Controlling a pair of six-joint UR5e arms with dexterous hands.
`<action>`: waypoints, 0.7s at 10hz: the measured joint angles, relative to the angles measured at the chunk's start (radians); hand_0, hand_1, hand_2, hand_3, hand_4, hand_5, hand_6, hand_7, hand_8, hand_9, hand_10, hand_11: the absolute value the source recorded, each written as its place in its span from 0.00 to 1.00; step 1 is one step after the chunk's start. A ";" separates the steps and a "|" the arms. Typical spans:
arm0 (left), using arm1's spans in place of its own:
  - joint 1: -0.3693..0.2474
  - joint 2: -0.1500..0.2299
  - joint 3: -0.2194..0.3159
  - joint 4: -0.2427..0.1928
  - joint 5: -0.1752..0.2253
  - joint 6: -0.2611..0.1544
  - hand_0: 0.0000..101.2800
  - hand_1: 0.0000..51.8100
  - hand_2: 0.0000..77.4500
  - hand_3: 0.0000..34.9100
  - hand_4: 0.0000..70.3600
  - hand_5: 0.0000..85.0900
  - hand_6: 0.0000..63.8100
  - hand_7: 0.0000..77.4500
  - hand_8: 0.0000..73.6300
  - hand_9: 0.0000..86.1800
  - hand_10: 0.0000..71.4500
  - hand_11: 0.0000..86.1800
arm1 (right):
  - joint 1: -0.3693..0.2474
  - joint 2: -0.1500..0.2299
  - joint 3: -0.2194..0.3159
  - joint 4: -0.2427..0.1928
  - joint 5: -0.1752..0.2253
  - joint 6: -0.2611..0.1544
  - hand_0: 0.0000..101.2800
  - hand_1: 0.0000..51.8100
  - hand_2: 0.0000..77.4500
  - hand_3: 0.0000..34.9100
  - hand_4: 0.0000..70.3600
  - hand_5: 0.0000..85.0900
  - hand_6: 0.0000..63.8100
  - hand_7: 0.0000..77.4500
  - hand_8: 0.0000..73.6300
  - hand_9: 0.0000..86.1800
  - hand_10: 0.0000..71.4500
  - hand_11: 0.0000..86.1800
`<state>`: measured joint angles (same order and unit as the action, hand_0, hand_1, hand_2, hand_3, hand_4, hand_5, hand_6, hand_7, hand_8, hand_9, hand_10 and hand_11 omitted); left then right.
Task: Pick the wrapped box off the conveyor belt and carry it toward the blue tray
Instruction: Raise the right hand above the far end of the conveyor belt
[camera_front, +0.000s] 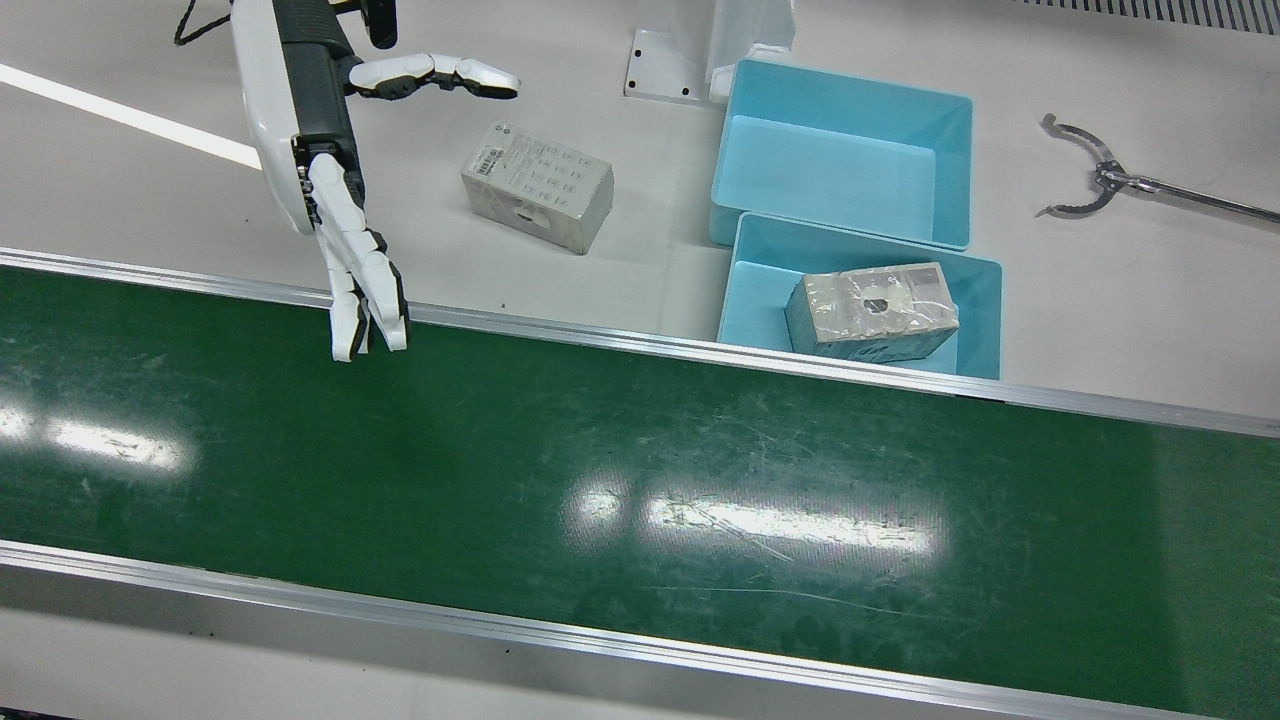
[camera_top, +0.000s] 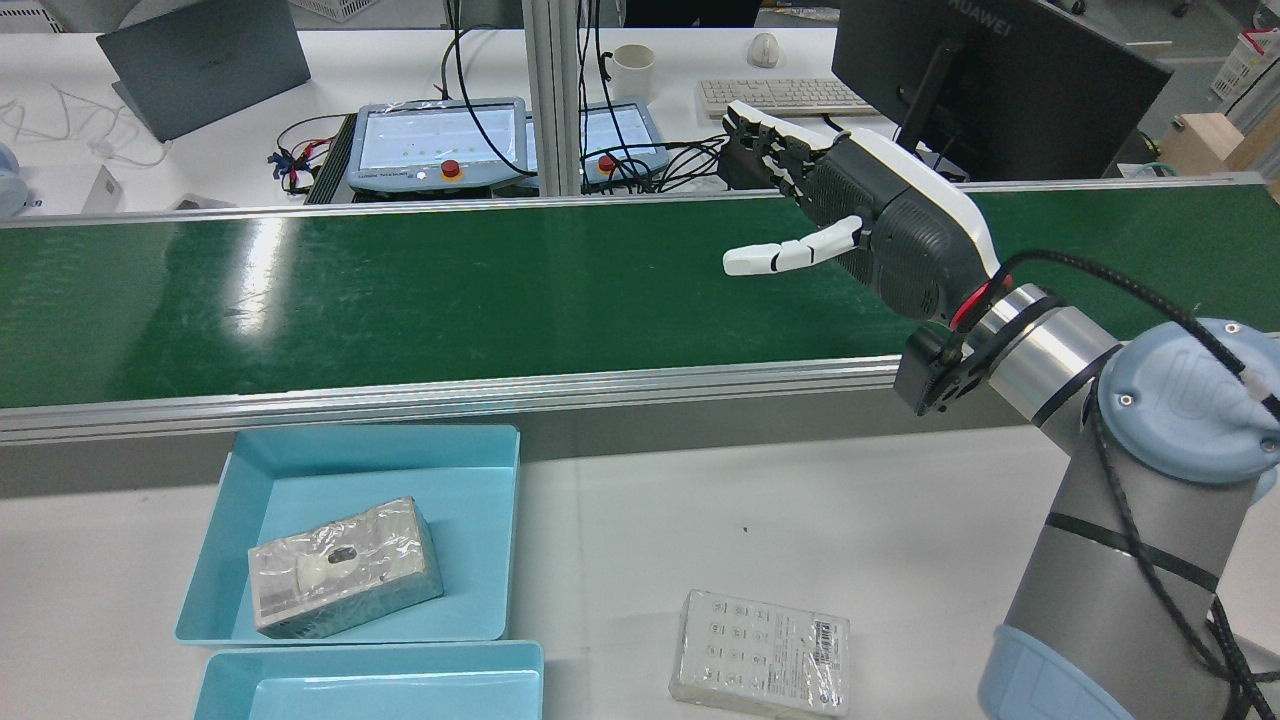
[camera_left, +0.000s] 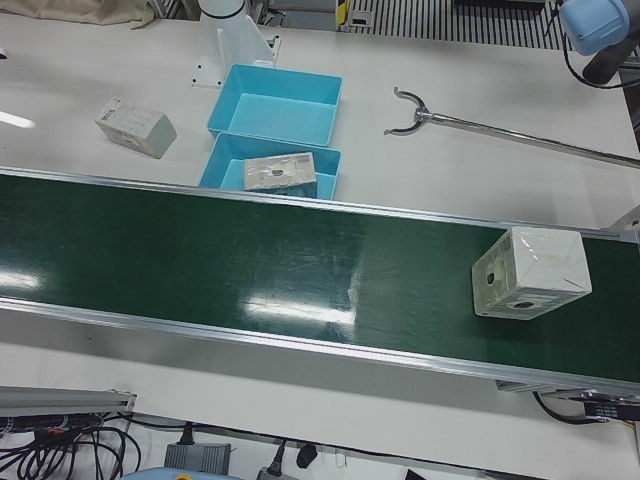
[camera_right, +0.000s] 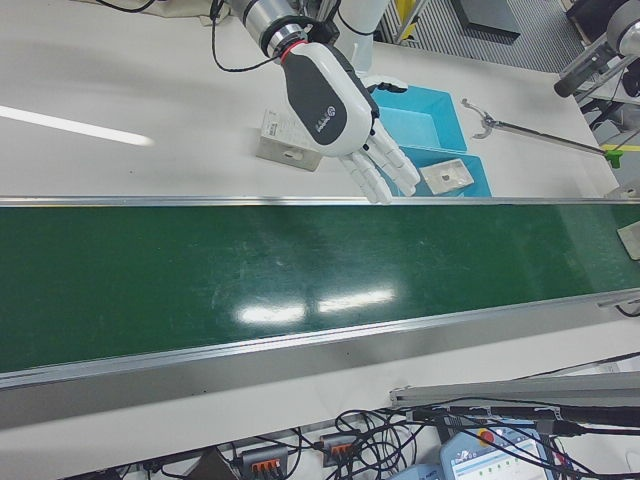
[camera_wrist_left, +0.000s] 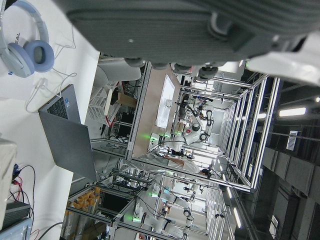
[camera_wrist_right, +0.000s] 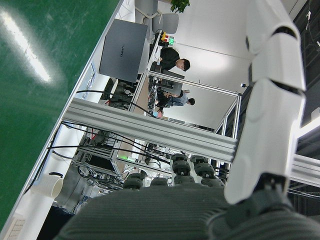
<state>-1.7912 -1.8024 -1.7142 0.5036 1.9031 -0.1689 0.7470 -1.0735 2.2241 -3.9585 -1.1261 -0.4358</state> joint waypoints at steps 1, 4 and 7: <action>0.000 0.000 0.000 0.000 0.000 0.000 0.00 0.00 0.01 0.00 0.00 0.01 0.00 0.00 0.00 0.00 0.01 0.00 | 0.012 0.001 -0.001 0.000 -0.001 0.000 0.44 0.25 0.24 0.00 0.11 0.01 0.00 0.00 0.00 0.02 0.03 0.04; 0.000 0.000 0.000 0.000 0.000 0.000 0.00 0.00 0.01 0.00 0.00 0.01 0.00 0.00 0.00 0.00 0.01 0.00 | 0.041 -0.009 -0.001 0.000 -0.002 0.013 0.43 0.25 0.24 0.00 0.13 0.01 0.00 0.00 0.00 0.02 0.03 0.04; 0.000 0.000 0.000 0.000 0.000 0.000 0.00 0.00 0.01 0.00 0.00 0.01 0.00 0.00 0.00 0.00 0.01 0.00 | 0.112 -0.050 -0.028 0.010 -0.007 0.022 0.43 0.23 0.23 0.00 0.13 0.01 0.00 0.00 0.00 0.02 0.03 0.05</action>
<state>-1.7912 -1.8024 -1.7142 0.5036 1.9031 -0.1690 0.8595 -1.1240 2.1966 -3.9486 -1.1331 -0.4134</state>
